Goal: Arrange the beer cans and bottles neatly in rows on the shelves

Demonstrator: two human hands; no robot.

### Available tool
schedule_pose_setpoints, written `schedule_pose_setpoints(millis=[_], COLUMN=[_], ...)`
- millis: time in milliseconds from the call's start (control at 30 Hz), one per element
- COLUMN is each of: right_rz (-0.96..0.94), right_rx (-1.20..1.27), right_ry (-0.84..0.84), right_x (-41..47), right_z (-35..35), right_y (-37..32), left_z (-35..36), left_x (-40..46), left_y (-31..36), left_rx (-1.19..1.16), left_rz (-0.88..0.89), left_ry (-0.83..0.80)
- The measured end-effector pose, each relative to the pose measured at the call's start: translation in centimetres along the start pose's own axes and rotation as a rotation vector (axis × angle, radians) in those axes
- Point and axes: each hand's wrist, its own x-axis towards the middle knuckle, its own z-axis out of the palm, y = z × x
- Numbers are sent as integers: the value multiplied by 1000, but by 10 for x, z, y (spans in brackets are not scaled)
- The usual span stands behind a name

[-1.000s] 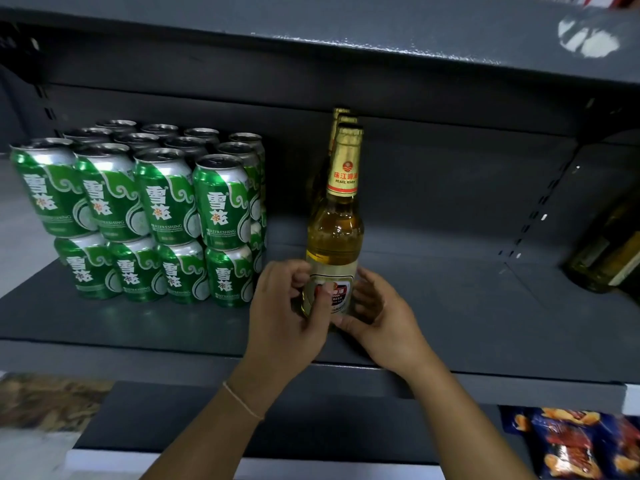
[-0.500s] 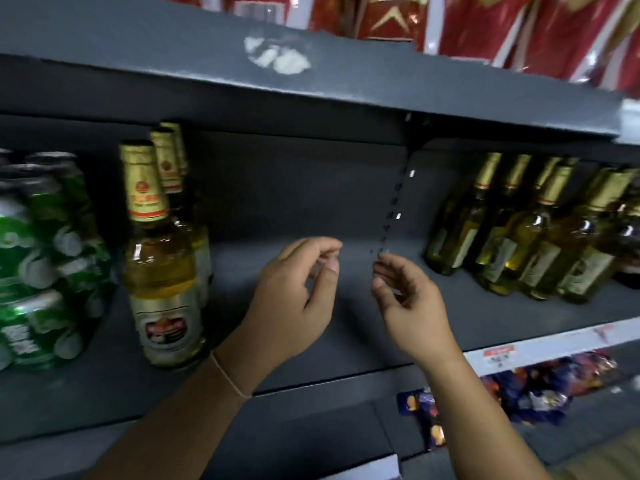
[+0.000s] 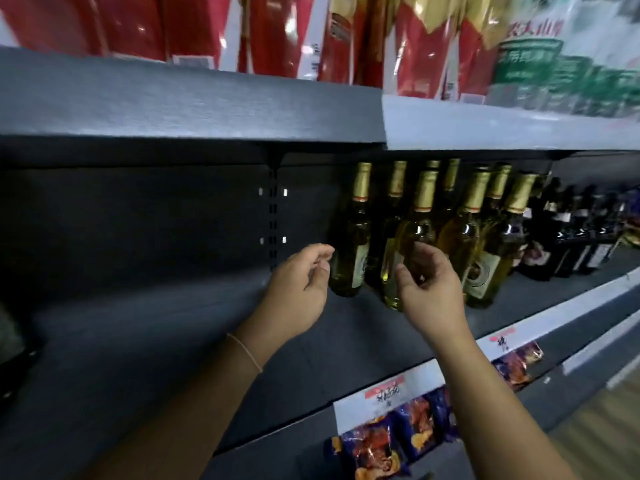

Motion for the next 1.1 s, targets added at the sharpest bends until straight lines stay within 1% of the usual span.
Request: schedule_pose_setpoints(millis=[167, 267, 500, 633, 833, 900, 1000, 1100], right_rz=[11, 8, 4, -14, -21, -40, -13, 0], right_rx=[-138, -203, -314, -353, -218, -170, -62, 39], right_ry=[41, 14, 7, 55, 127, 104, 23, -17], right_x=[44, 62, 80, 84, 72, 65, 53, 35], right_z=[-8, -3, 16, 21, 22, 20, 20, 27], right_y=[18, 22, 36, 43, 42, 38, 32, 21], left_z=[46, 60, 67, 65, 58, 53, 44, 30], left_x=[22, 31, 40, 36, 27, 26, 23, 18], left_y=[11, 16, 10, 3, -10, -12, -14, -18], left_rx=[-8, 40, 71, 95, 122, 123, 120, 106], left_rz=[-23, -40, -84, -102, -156, -164, -176, -204], left_ry=[-39, -48, -51, -54, -128, -135, -147, -157])
